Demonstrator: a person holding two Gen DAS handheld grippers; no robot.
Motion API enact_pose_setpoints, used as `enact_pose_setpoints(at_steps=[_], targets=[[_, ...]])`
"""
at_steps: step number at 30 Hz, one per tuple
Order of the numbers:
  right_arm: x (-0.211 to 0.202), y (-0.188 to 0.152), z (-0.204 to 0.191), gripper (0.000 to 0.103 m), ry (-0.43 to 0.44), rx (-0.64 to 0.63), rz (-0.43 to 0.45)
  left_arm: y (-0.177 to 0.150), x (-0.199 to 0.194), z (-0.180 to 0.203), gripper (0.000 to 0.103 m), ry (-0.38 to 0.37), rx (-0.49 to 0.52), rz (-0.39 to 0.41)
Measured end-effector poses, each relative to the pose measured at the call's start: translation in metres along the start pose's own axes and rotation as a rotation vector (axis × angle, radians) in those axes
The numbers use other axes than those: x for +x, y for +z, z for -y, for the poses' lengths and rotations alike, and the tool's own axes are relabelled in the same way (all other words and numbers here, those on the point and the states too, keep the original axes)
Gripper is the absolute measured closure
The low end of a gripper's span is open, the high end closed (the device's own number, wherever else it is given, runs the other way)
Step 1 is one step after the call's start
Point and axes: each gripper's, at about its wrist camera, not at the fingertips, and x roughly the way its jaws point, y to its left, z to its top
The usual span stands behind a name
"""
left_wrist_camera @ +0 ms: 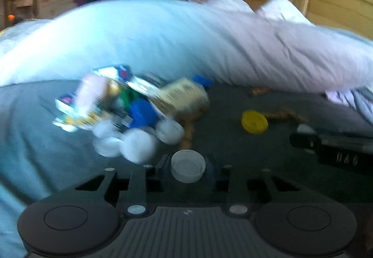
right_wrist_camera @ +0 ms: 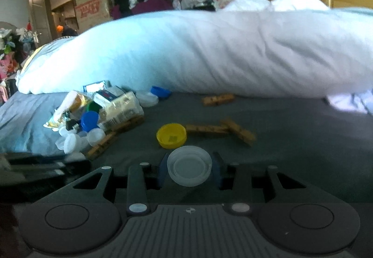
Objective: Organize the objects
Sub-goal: 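Grasp a white bottle cap with the left gripper while the right gripper holds another, then carry both white caps to the blue basket and open both grippers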
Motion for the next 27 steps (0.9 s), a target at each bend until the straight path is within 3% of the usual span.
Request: enact_pose_setpoints(at_steps=[4, 9, 17, 22, 27], targets=[[-0.015, 0.010, -0.017, 0.063, 0.022, -0.052, 0.036, 0.021, -0.050, -0.041, 0.069, 0.114, -0.090, 0.050], [-0.038, 0.044, -0.053, 0.063, 0.096, -0.085, 0.098, 0.045, -0.130, -0.112, 0.069, 0.317, -0.191, 0.141], [-0.083, 0.123, -0.182, 0.063, 0.345, -0.200, 0.236, 0.055, -0.268, -0.240, 0.068, 0.658, -0.354, 0.290], [-0.106, 0.154, -0.287, 0.063, 0.551, -0.283, 0.235, 0.041, -0.329, -0.308, 0.068, 0.778, -0.411, 0.253], [-0.117, 0.156, -0.379, 0.063, 0.678, -0.379, 0.179, 0.022, -0.358, -0.358, 0.068, 0.800, -0.455, 0.166]])
